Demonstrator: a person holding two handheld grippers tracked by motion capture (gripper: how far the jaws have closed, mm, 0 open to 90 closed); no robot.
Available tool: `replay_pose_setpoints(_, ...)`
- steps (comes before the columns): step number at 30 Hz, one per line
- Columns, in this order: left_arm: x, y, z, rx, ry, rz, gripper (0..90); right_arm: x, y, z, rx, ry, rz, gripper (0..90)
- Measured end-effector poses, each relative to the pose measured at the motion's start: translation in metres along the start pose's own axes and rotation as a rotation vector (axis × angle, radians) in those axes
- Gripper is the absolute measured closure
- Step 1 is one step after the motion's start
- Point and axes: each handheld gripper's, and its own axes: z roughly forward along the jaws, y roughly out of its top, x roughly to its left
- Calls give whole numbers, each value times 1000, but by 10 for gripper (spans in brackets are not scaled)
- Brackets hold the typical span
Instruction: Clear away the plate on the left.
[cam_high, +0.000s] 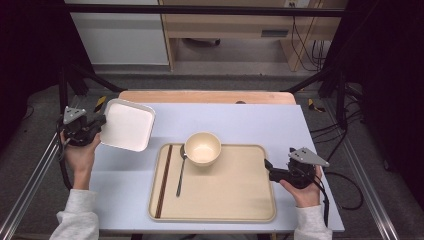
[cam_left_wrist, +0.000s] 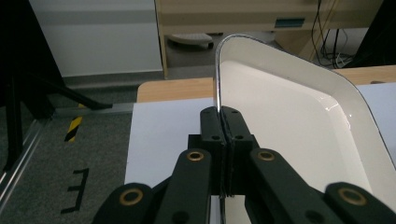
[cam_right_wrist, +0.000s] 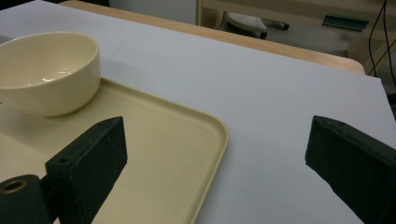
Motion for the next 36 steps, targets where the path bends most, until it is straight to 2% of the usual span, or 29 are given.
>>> replay_pose_setpoints(5,-6,-1,-16,-45,-27,-9,890,1,0,0,2,-2,-4,57)
replay_pose_setpoints(8,-11,-3,-23,-66,-62,-13,890,1,0,0,3,-2,-3,57)
replay_pose_setpoints(9,-11,-3,-23,-66,-62,-13,890,1,0,0,3,0,1,57)
replay_pose_setpoints(17,-27,-3,-37,-91,-97,20,890,1,0,0,0,1,-8,55)
replay_pose_setpoints(25,-48,-1,-50,-119,-152,63,890,3,0,-2,-7,5,-12,53)
replay_pose_setpoints(27,-53,-1,-53,-121,-147,79,890,3,0,-2,-10,6,-8,51)
replay_pose_setpoints(35,-70,1,-62,-132,-187,117,890,4,1,-4,-19,16,-14,47)
replay_pose_setpoints(36,-76,1,-63,-135,-207,127,890,4,1,-4,-20,17,-17,47)
